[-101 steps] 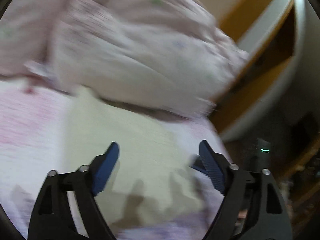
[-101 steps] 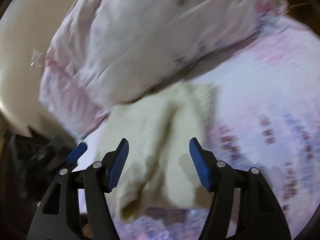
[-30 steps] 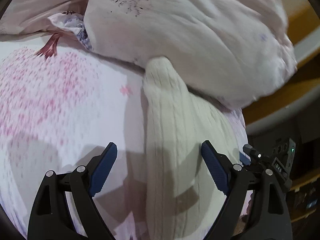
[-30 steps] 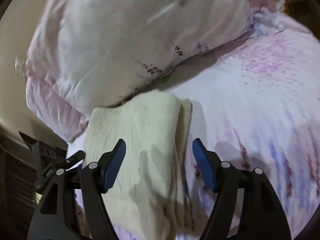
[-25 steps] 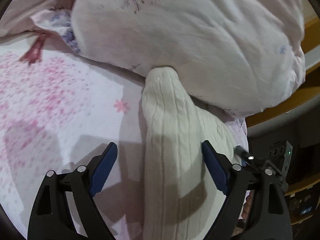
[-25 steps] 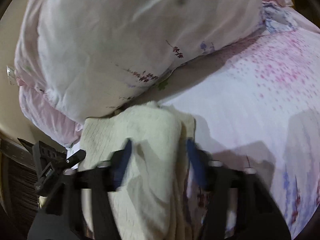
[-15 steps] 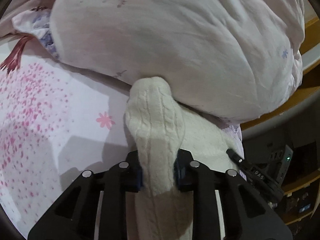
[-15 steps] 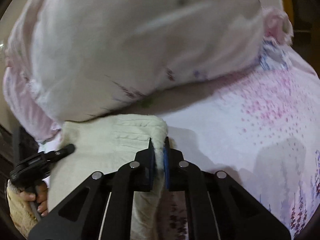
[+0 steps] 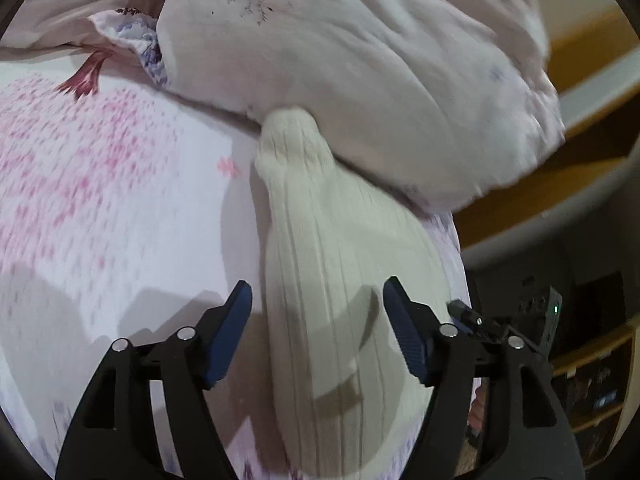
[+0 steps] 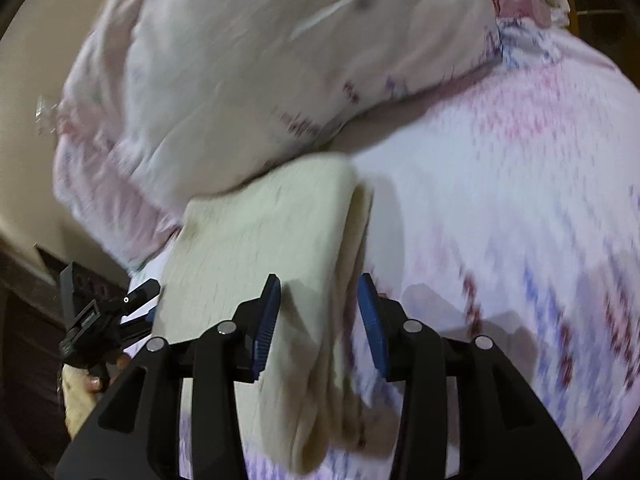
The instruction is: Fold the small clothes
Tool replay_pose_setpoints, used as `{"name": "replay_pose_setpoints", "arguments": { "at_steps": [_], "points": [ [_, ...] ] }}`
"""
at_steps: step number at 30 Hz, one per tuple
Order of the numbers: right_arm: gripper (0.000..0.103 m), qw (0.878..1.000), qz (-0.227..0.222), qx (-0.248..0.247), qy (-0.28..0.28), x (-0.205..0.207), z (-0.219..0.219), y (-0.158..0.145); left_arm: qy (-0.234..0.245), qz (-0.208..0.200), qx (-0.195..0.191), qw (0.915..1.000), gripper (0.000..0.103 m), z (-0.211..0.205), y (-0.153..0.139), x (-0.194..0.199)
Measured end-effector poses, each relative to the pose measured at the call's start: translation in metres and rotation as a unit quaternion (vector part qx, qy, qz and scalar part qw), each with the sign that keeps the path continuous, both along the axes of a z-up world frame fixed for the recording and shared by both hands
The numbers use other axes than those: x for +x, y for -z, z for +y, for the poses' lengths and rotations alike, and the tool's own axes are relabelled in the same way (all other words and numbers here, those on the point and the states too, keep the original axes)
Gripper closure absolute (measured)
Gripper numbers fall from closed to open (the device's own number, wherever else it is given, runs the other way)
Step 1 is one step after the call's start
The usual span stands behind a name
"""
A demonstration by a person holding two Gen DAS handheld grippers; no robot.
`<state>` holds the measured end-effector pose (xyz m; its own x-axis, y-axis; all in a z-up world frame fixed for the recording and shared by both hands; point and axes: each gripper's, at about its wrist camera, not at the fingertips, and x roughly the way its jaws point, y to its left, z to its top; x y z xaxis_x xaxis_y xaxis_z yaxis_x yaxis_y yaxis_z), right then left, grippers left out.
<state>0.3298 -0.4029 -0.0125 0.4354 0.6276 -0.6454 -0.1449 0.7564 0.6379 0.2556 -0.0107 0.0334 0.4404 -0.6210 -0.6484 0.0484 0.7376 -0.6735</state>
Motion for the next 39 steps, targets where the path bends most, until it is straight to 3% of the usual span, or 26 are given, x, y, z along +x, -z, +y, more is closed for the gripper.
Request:
{"name": "replay_pose_setpoints", "arguments": {
  "at_steps": [2,3,7,12,16,20,22,25,36,38,39],
  "points": [
    [0.066,1.000,-0.004,0.004,-0.017,-0.012,0.006,0.002,0.013,0.005,0.003,0.9999,0.034,-0.003,0.002,-0.014],
    [0.091,1.000,-0.007,-0.003,-0.025,-0.017,0.011,0.003,0.020,0.006,0.004,0.9998,0.034,-0.009,0.004,-0.022],
    [0.093,0.998,-0.029,-0.062,0.001,-0.032,0.013,0.003,0.023,-0.017,0.054,0.9981,0.034,-0.021,0.005,-0.038],
    [0.089,0.998,-0.024,-0.064,0.018,-0.039,0.010,0.003,0.028,-0.029,0.090,0.9951,0.030,-0.024,0.000,-0.049],
    [0.061,0.999,-0.027,-0.037,0.015,-0.058,0.005,-0.004,0.025,-0.038,0.117,0.9921,0.027,-0.039,0.003,-0.047],
    [0.063,0.998,-0.026,-0.050,0.005,-0.075,0.006,-0.003,0.023,-0.044,0.138,0.9892,0.027,-0.041,0.003,-0.048],
    [0.078,0.998,-0.020,-0.056,0.003,-0.079,0.008,0.005,0.023,-0.051,0.152,0.9868,0.026,-0.044,0.003,-0.053],
    [0.082,0.999,-0.014,-0.048,0.009,-0.080,0.005,0.012,0.025,-0.060,0.167,0.9838,0.026,-0.049,0.003,-0.055],
    [0.084,0.999,-0.014,-0.038,0.014,-0.083,0.001,0.024,0.026,-0.069,0.195,0.9780,0.025,-0.067,0.012,-0.054],
    [0.081,0.999,-0.011,-0.042,0.012,-0.083,0.001,0.022,0.030,-0.064,0.189,0.9795,0.025,-0.067,0.011,-0.053],
    [0.075,0.999,-0.009,-0.044,0.010,-0.083,0.002,0.020,0.032,-0.056,0.176,0.9823,0.026,-0.064,0.011,-0.052]
  ]
}}
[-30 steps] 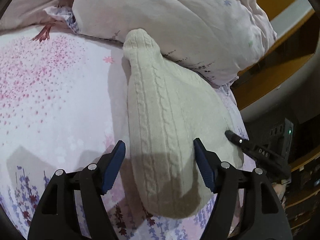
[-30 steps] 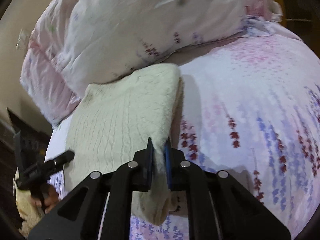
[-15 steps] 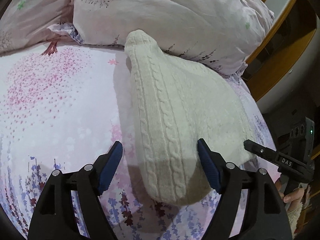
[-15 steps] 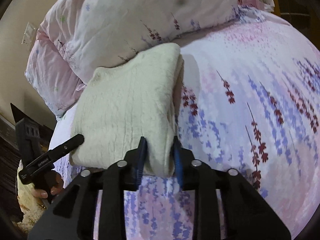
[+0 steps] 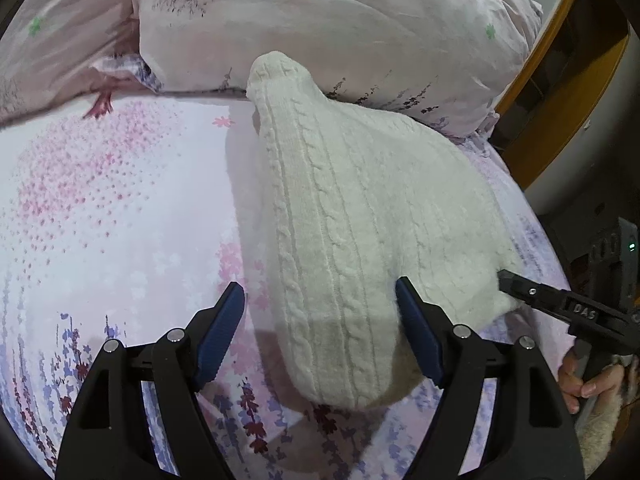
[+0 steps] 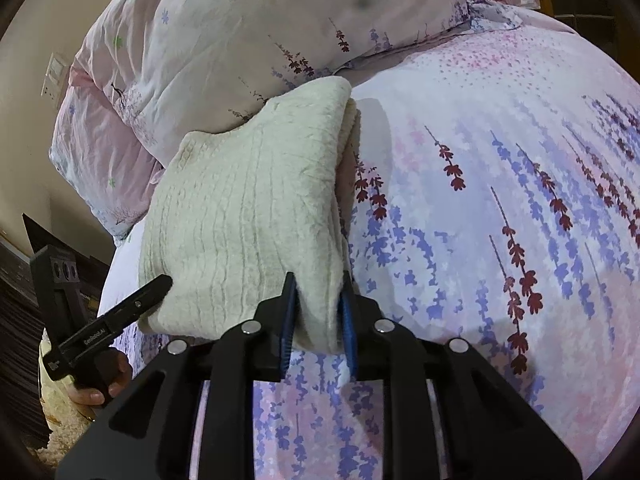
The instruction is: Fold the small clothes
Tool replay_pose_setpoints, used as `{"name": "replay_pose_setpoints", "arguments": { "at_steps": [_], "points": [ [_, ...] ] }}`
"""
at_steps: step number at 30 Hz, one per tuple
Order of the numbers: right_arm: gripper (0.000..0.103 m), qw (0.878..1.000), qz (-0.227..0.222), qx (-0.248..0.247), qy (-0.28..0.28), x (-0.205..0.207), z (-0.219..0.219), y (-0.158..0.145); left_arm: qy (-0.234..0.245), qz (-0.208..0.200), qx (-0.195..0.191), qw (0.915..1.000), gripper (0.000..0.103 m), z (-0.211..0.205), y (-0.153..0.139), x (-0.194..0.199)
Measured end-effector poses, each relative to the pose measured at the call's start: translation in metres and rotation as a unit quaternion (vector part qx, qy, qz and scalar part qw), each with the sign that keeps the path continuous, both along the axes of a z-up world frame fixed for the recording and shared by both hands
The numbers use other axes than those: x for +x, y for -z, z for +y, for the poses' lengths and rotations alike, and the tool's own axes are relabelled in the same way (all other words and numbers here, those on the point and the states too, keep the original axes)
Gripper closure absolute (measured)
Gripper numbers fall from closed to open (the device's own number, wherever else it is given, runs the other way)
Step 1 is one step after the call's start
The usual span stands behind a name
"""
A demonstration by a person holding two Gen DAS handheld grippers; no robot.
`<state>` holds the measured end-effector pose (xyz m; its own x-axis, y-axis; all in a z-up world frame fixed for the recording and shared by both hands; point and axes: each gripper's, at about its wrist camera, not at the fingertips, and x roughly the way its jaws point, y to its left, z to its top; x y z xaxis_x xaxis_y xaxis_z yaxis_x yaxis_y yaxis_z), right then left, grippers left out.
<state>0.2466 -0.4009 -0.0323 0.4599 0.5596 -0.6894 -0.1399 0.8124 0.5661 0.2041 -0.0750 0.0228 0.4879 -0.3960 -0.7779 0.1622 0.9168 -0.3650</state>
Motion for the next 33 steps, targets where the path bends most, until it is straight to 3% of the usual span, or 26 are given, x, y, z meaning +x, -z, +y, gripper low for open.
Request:
{"name": "replay_pose_setpoints", "arguments": {
  "at_steps": [2,4,5,10,18,25,33],
  "points": [
    [0.061,1.000,0.006,0.012,0.000,0.003,-0.004,-0.007,0.000,0.021,-0.043,0.9989,0.026,0.013,-0.002,0.003],
    [0.039,0.999,0.003,0.040,0.010,0.009,-0.012,-0.014,-0.013,0.036,-0.082,0.9959,0.026,0.025,-0.003,0.012],
    [0.037,0.999,0.001,0.050,0.016,0.013,-0.015,-0.018,-0.023,0.040,-0.090,0.9949,0.025,0.030,-0.005,0.017],
    [0.036,0.997,0.014,0.063,0.037,0.047,-0.022,-0.019,-0.026,0.042,-0.086,0.9950,0.022,0.029,-0.008,0.036],
    [0.036,0.994,0.044,0.088,0.038,0.083,-0.016,-0.004,0.006,0.028,-0.018,0.9994,0.018,-0.004,-0.008,0.058],
    [0.036,0.994,0.054,0.088,0.030,0.090,-0.010,0.009,0.016,0.030,-0.010,0.9994,0.015,-0.012,0.000,0.066],
    [0.035,0.993,0.049,0.105,-0.011,0.092,0.009,0.011,0.022,0.042,-0.036,0.9982,0.014,-0.017,0.008,0.077]
  ]
}}
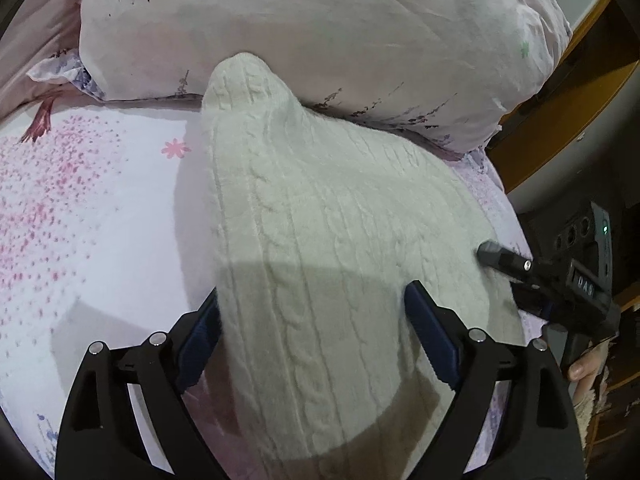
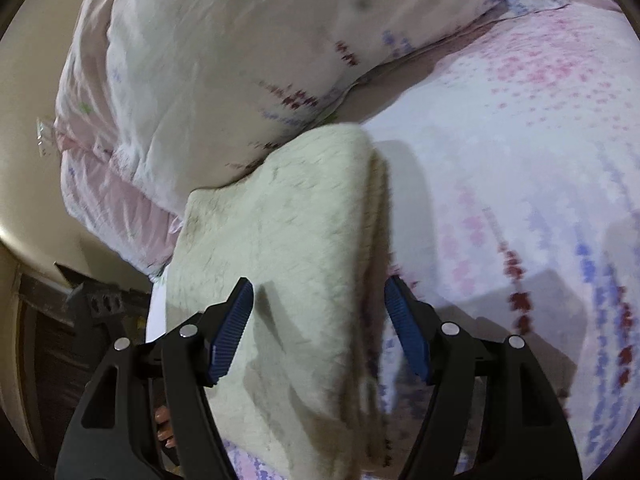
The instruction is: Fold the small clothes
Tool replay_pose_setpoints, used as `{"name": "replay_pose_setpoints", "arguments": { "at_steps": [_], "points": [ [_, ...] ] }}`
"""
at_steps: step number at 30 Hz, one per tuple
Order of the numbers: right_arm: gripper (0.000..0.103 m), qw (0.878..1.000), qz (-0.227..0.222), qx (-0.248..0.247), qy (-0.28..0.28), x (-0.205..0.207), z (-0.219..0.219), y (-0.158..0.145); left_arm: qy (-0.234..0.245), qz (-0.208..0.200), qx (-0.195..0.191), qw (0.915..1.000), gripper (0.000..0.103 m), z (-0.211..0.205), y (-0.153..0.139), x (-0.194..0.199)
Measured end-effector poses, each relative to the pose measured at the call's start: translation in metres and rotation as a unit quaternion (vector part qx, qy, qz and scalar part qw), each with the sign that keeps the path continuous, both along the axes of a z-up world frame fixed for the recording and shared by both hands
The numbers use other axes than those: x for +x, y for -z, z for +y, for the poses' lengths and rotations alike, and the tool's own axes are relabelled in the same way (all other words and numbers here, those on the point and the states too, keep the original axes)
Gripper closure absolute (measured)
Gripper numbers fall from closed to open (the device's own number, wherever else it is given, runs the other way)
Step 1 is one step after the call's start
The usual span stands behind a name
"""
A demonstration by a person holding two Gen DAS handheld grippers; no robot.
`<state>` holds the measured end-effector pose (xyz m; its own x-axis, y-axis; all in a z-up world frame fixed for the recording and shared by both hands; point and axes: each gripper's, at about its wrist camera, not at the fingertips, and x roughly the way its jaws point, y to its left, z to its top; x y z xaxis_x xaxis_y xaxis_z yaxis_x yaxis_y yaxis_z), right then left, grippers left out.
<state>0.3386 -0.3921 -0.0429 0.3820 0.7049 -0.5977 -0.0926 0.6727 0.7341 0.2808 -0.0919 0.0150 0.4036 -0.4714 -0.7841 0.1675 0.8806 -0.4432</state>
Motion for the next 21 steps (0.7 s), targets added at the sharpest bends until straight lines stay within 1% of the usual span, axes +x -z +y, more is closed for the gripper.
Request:
{"name": "replay_pose_setpoints", "arguments": {
  "at_steps": [2,3,4,5,6,8,10,13,16,21],
  "points": [
    [0.039,1.000,0.001,0.008,-0.015,0.001,0.010,0.001,0.000,0.004,-0.010,0.9999,0.014,0.001,0.000,0.002],
    [0.044,1.000,-0.002,0.005,-0.016,0.001,0.012,0.001,-0.001,0.007,-0.020,0.9998,0.014,0.003,0.001,0.003],
    [0.051,1.000,-0.004,-0.002,-0.021,0.001,0.017,0.000,-0.003,0.010,-0.030,0.9995,0.016,0.005,0.001,0.004],
    [0.053,1.000,0.000,0.000,-0.024,0.001,0.018,0.002,-0.005,0.014,-0.040,0.9991,0.018,0.010,0.001,0.004],
    [0.059,1.000,0.002,0.005,-0.025,0.001,0.018,0.003,-0.009,0.020,-0.054,0.9983,0.022,0.014,0.002,0.005],
    [0.064,0.999,0.010,0.022,-0.026,0.002,0.017,0.007,-0.014,0.030,-0.081,0.9962,0.030,0.023,0.004,0.006],
    [0.069,0.999,0.012,0.038,-0.023,0.002,0.013,0.009,-0.014,0.032,-0.101,0.9943,0.044,0.029,0.005,0.005],
    [0.073,0.999,0.004,0.045,-0.017,-0.003,0.010,0.004,-0.012,0.028,-0.128,0.9914,0.055,0.033,0.000,0.001],
    [0.075,0.999,-0.019,0.048,-0.016,-0.014,0.009,-0.009,-0.004,0.018,-0.133,0.9909,0.058,0.033,-0.006,-0.004],
    [0.076,0.997,-0.055,0.044,-0.018,-0.039,0.014,-0.035,0.018,0.011,-0.156,0.9876,0.060,0.043,-0.020,-0.024]
  ]
}}
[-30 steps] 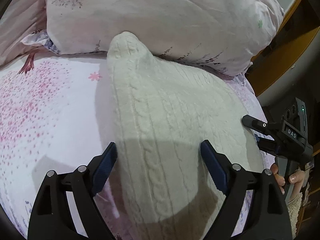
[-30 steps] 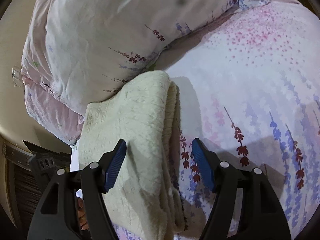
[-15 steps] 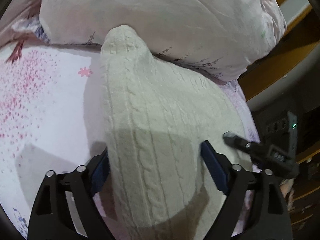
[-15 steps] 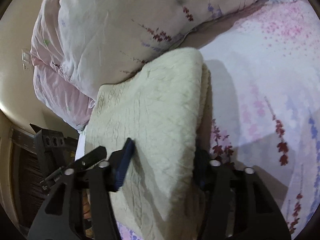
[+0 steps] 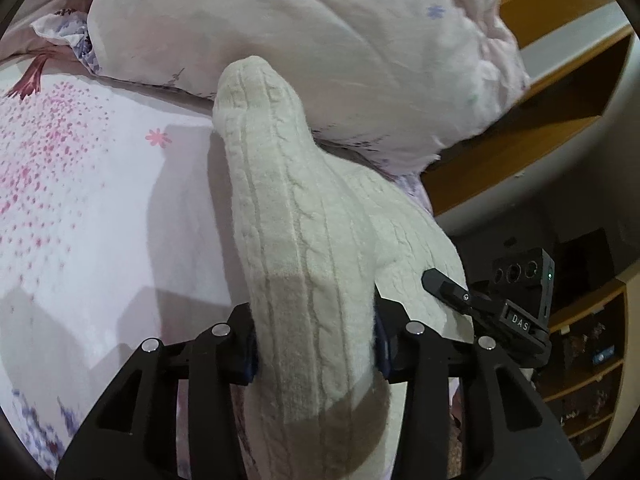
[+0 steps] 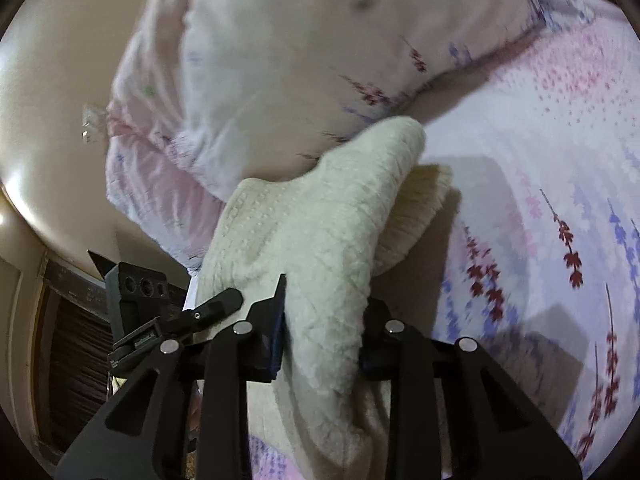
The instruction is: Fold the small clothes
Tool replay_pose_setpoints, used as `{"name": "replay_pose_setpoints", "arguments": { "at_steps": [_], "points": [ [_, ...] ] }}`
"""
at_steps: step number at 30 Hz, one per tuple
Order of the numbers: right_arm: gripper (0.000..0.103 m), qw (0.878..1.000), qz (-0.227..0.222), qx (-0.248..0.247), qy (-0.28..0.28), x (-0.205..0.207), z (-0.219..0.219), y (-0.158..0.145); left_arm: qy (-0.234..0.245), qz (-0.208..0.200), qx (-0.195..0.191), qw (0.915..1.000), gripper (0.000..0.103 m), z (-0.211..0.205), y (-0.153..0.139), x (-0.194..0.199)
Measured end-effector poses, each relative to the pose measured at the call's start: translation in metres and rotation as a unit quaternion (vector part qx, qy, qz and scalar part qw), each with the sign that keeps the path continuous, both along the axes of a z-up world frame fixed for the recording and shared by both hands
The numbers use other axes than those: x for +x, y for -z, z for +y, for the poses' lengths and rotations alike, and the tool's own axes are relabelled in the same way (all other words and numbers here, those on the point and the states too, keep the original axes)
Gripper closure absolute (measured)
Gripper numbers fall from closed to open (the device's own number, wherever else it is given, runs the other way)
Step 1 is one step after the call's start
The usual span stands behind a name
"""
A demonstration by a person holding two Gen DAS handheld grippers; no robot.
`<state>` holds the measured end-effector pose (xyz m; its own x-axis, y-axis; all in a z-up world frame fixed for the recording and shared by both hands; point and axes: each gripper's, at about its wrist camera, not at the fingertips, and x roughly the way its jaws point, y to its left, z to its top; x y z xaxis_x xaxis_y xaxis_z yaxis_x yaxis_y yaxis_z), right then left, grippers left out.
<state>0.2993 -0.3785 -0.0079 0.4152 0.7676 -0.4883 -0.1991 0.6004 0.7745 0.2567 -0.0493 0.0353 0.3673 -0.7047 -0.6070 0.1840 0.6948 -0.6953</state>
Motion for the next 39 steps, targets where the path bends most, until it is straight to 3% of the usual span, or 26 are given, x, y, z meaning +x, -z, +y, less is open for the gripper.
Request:
{"name": "replay_pose_setpoints", "arguments": {
  "at_steps": [5,10,13,15,17,20,22,25,29,30,32,33,34,37,39],
  "points": [
    [0.076,0.999,-0.033,-0.010,-0.022,-0.018,0.023,-0.022,0.003,-0.028,0.010,0.9995,0.060,0.025,-0.019,-0.025],
    [0.076,0.994,-0.083,-0.028,-0.061,-0.021,0.079,-0.046,-0.030,-0.064,0.034,0.9970,0.060,0.073,-0.043,-0.036],
    [0.077,0.990,-0.103,-0.043,-0.081,-0.019,0.111,-0.047,-0.054,-0.064,0.049,0.9952,0.058,0.104,-0.045,-0.034],
    [0.077,0.990,-0.095,-0.058,-0.090,-0.013,0.132,-0.036,-0.070,-0.047,0.057,0.9948,0.057,0.122,-0.033,-0.026],
    [0.076,0.990,-0.057,-0.081,-0.100,-0.001,0.154,-0.013,-0.082,-0.008,0.068,0.9943,0.057,0.134,-0.008,-0.015],
    [0.064,0.989,-0.003,-0.103,-0.102,0.012,0.164,0.017,-0.096,0.027,0.047,0.9938,0.048,0.147,0.021,-0.011],
    [0.054,0.990,0.009,-0.088,-0.107,0.015,0.157,0.016,-0.095,0.028,0.026,0.9948,0.044,0.156,0.022,-0.013],
    [0.045,0.993,-0.001,-0.074,-0.092,0.023,0.144,0.005,-0.113,0.009,0.028,0.9931,0.035,0.172,0.013,-0.013],
    [0.044,0.997,0.012,-0.042,-0.065,0.054,0.140,0.004,-0.143,0.020,0.012,0.9895,0.035,0.180,0.011,0.017],
    [0.045,0.997,0.018,-0.039,-0.057,0.062,0.141,0.005,-0.146,0.024,0.015,0.9889,0.035,0.179,0.012,0.023],
    [0.069,0.998,0.028,-0.040,-0.043,0.079,0.144,0.009,-0.153,0.033,0.028,0.9872,0.039,0.177,0.017,0.040],
    [0.087,0.998,0.025,-0.043,-0.042,0.084,0.145,0.009,-0.153,0.037,0.030,0.9871,0.054,0.178,0.022,0.048],
    [0.091,0.998,0.011,-0.054,-0.040,0.086,0.147,0.008,-0.149,0.038,0.030,0.9877,0.071,0.177,0.025,0.053],
    [0.095,0.991,-0.036,-0.129,-0.019,0.084,0.154,0.001,-0.149,0.031,0.053,0.9870,0.082,0.170,0.027,0.066],
    [0.095,0.986,-0.041,-0.161,-0.005,0.083,0.155,0.003,-0.160,0.029,0.063,0.9846,0.085,0.169,0.028,0.071]
  ]
}}
